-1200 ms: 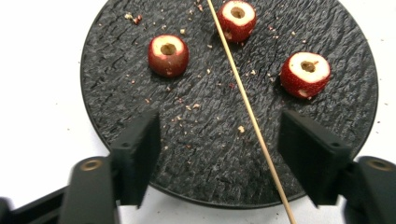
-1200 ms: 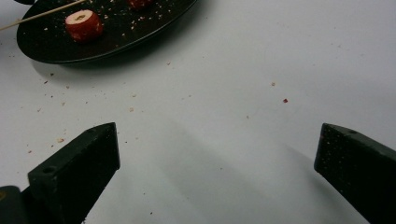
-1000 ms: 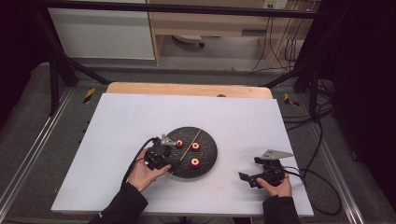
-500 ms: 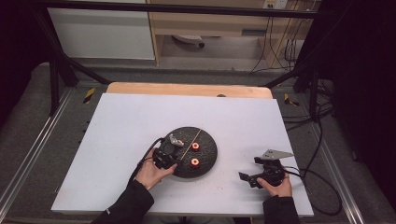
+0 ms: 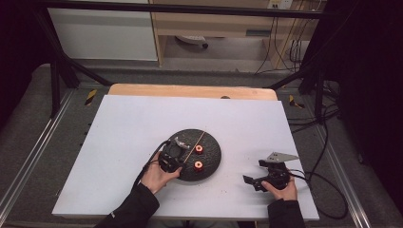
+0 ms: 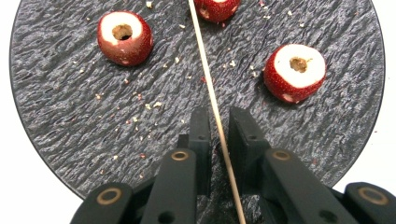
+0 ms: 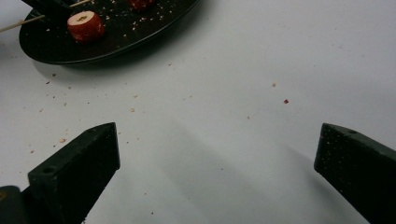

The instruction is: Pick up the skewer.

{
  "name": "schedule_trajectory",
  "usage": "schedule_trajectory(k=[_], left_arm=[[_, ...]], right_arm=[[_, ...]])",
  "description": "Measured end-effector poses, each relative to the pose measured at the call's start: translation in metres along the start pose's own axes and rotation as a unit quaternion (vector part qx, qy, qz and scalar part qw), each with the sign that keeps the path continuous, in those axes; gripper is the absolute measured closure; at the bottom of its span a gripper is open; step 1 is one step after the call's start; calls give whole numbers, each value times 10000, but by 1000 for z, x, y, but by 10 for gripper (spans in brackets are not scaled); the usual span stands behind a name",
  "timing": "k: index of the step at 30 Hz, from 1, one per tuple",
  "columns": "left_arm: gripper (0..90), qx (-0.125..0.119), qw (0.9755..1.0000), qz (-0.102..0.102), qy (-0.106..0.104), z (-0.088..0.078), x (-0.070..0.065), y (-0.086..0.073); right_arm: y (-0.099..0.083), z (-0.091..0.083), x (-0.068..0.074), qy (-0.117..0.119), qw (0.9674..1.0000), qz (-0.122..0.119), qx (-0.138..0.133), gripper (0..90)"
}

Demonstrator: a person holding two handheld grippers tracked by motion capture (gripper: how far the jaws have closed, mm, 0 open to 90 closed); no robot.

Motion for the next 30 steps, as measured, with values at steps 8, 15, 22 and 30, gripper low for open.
schedule_trajectory(k=[8, 15, 22, 30], left_arm=[[838, -22, 9999, -10, 155, 0, 0, 0], [875, -105, 9997, -118, 204, -3, 4, 0], [878, -271, 9994, -169, 130, -9, 7, 1], [878, -544, 9981, -238, -136, -24, 17, -4]], right_arm=[[0, 0, 0, 7, 10000, 8, -5, 10], [0, 0, 0, 6, 10000, -5, -2, 10], [0, 0, 0, 0, 10000, -8, 3, 10], [-1, 0, 0, -7, 10000, -3, 21, 9]])
Point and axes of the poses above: each handheld gripper's, and its own axes: z roughly forward along the jaws, y roughly out of its top, x roughly to its left, the point moved 9 cm from there along z, roughly forward along the jaws, and after that the axes turned 13 degrees about -z, right-handed, at the moved point
